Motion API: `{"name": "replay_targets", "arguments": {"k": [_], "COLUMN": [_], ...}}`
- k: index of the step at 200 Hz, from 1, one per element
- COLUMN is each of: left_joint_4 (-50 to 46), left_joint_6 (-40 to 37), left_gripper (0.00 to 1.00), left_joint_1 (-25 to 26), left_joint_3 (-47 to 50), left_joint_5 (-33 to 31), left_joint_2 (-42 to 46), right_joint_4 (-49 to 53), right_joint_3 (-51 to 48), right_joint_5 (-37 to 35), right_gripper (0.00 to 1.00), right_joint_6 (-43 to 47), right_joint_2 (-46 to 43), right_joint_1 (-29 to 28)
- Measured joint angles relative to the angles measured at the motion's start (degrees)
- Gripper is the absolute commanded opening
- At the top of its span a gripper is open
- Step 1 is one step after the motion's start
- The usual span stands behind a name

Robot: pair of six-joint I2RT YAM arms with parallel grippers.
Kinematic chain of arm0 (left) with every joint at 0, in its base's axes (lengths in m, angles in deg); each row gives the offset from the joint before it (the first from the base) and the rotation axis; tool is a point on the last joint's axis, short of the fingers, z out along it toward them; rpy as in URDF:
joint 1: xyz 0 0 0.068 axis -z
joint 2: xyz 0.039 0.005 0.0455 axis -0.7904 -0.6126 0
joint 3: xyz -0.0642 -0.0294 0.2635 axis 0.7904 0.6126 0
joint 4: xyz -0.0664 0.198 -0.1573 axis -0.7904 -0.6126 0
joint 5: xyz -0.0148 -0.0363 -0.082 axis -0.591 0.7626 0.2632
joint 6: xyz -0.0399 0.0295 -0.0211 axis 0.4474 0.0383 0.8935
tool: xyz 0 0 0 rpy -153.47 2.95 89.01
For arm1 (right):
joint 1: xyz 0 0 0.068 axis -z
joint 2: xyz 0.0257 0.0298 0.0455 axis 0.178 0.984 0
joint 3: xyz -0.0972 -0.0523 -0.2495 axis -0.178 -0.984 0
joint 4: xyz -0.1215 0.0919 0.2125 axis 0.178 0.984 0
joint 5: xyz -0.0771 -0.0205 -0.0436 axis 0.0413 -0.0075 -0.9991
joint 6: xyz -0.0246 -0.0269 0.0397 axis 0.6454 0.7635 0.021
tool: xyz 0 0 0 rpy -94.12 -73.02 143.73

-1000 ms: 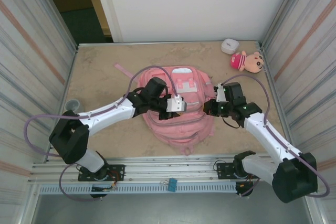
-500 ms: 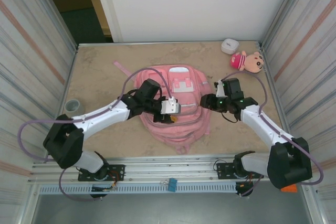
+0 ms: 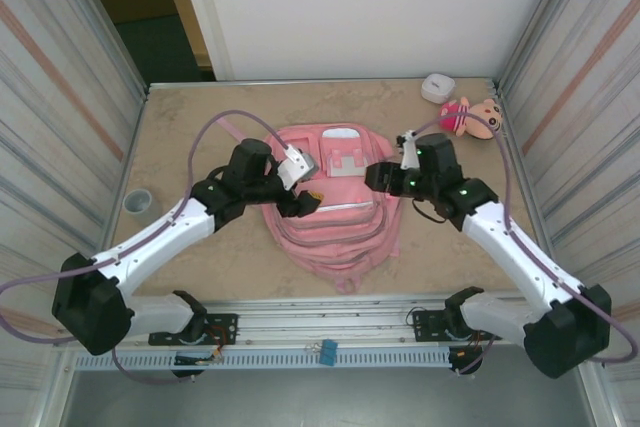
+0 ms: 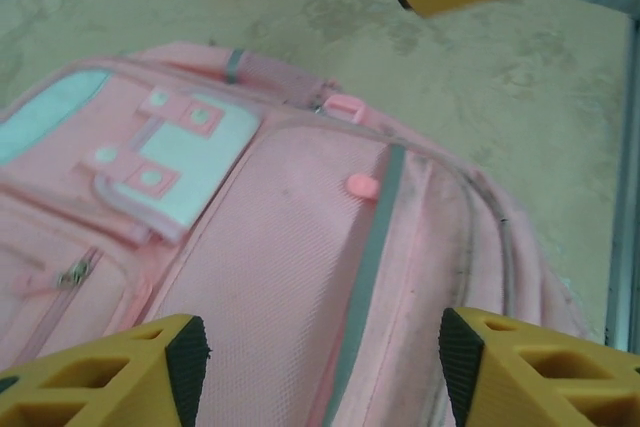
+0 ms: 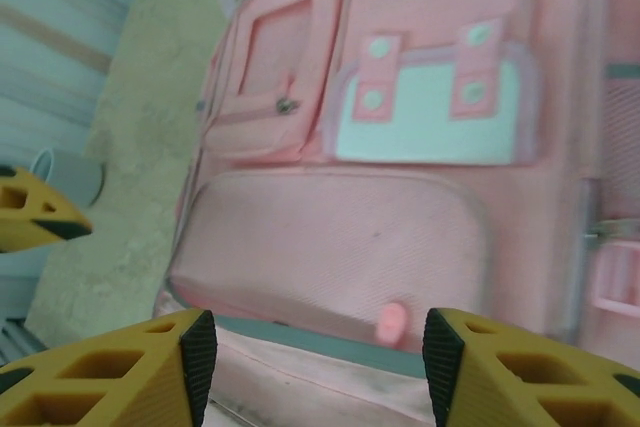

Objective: Pack books, pencil case, and school supplies into a backpack

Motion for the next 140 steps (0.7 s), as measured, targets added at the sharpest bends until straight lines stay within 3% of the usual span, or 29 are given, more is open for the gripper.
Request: {"name": "replay_targets", "arguments": {"k": [56,90,111,140], "left_joint_4": [6.9,14.0,14.7,10.5], "left_joint_6": [11.6,15.4,16.4,17.3], "left_gripper": [0.65,0.65,0.69,0.78], "left_joint_1": [0.2,0.5,0.3,-0.4], "left_joint_3": [12.0,14.6,14.6,14.1], "left_joint_5": [-8.2,-11.3,-13.3,-16.8], "left_joint_2": [-8.4,-9.7,-9.1,-4.1], "right_joint_4": [-18.8,-27.8,-27.2,-16.6], "right_joint_3": [-18.9,-21.2,-19.5,-13.9], "right_joint_5": [-6.7,-10.3,-12.3,-13.7], "right_gripper": [0.53,0.55,0.60,0.66], "right_joint_6": [-6.8,-9.4,-9.2,-6.6], "right_joint_2": [11.3,13.1,13.4,9.4], "right_joint_1": [-5.6,-8.0,-9.0,-9.0]}}
